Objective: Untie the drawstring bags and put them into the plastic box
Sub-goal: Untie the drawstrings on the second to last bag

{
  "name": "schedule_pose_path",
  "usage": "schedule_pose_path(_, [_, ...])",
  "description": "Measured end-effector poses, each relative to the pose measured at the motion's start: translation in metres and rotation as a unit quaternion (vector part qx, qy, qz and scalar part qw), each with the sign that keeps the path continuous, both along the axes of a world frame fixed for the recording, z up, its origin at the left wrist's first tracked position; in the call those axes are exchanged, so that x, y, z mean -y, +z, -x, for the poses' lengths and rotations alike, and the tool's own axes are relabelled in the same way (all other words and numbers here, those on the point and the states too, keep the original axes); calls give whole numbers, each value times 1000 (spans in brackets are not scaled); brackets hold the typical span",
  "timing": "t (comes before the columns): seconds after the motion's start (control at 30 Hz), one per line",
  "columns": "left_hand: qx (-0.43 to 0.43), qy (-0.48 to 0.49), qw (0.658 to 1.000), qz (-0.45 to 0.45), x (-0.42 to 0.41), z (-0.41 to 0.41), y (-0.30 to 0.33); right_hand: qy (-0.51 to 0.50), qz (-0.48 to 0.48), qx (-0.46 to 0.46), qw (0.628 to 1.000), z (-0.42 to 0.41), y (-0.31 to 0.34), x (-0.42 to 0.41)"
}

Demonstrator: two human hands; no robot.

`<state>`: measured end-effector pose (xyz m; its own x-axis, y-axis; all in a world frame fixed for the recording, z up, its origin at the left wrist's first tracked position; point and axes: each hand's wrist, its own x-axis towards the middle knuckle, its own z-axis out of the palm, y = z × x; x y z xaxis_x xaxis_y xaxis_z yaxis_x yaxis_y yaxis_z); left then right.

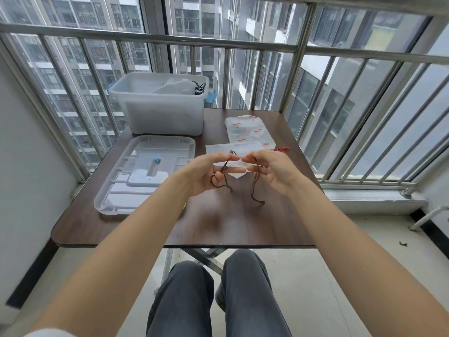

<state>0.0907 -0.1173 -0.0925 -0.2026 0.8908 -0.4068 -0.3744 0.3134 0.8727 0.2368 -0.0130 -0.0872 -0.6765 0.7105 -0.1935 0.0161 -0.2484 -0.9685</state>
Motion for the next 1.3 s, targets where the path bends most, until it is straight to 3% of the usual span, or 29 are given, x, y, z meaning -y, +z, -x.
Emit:
schedule_pose_path(0.17, [-14,3,999,-31,-1,-7,0,50,53,-14,997,0,3,5])
schedule_pose_path(0.4, [0,2,996,-90,-4,-18,-2,62,5,-38,997,7,-3,11])
schedule_pose_path(0.6, [9,-3,997,-81,-6,-16,-8,106,56,-65,991,3,-4,10])
schedule_pose_path(0.73, [5,-6,997,-72,-6,-11,-9,108,-9,-16,994,-1,-1,6])
schedule_pose_path(0.83, [-6,8,998,-62,-7,-6,-11,101,-157,64,980,-6,2,2])
schedule_pose_path(0.93, [24,12,998,-56,-9,-8,-14,61,-409,191,890,-8,2,-1])
schedule_pose_path(1.0, [52,15,997,-49,-10,-12,-16,16,-534,220,816,-6,0,-2])
schedule_pose_path(1.13, [116,47,991,-41,-14,-18,-18,-2,-773,207,600,-4,-14,-6])
schedule_pose_path(1.2, [136,75,987,-41,-17,-23,-17,22,-800,201,565,-5,-16,-10])
schedule_pose_path(1.3, [132,134,981,-44,-21,-30,-16,52,-805,171,566,-4,-16,-8])
